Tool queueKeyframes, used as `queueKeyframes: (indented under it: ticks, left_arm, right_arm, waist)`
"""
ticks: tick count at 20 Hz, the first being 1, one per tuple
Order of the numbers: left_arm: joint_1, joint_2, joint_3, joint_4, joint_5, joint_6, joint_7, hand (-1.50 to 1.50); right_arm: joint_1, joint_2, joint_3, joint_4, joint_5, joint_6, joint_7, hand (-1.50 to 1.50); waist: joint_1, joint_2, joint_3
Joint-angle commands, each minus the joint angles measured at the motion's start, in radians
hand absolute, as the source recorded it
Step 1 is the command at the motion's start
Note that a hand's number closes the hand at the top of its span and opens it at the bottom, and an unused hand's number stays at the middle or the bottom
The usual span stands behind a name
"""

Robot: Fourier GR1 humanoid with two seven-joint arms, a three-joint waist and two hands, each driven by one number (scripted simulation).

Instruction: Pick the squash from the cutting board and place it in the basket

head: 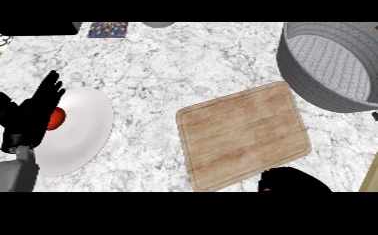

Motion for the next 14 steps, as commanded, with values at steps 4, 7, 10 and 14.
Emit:
queueKeyframes:
  ticks: [4, 7, 10, 14]
  left_arm:
    - [0.025, 0.018, 0.025, -0.01, 0.011, -0.008, -0.009, 0.0]
    - [0.03, 0.022, 0.025, -0.017, 0.008, -0.008, -0.005, 0.0]
    - [0.03, 0.015, 0.027, -0.019, 0.011, 0.0, 0.004, 0.0]
    - [0.043, 0.01, 0.013, -0.044, 0.006, 0.0, 0.02, 0.0]
  right_arm:
    - [0.283, -0.095, -0.078, -0.11, -0.285, 0.004, -0.228, 1.5]
    - [0.361, -0.118, -0.116, -0.231, -0.407, 0.025, -0.32, 1.5]
    - [0.413, -0.197, -0.26, -0.322, -0.542, 0.044, -0.372, 1.5]
    - [0.471, -0.267, -0.471, -0.384, -0.736, 0.088, -0.386, 1.5]
  waist:
    - [-0.043, 0.021, 0.045]
    - [-0.048, 0.017, 0.044]
    - [-0.051, 0.018, 0.042]
    - [-0.039, 0.018, 0.042]
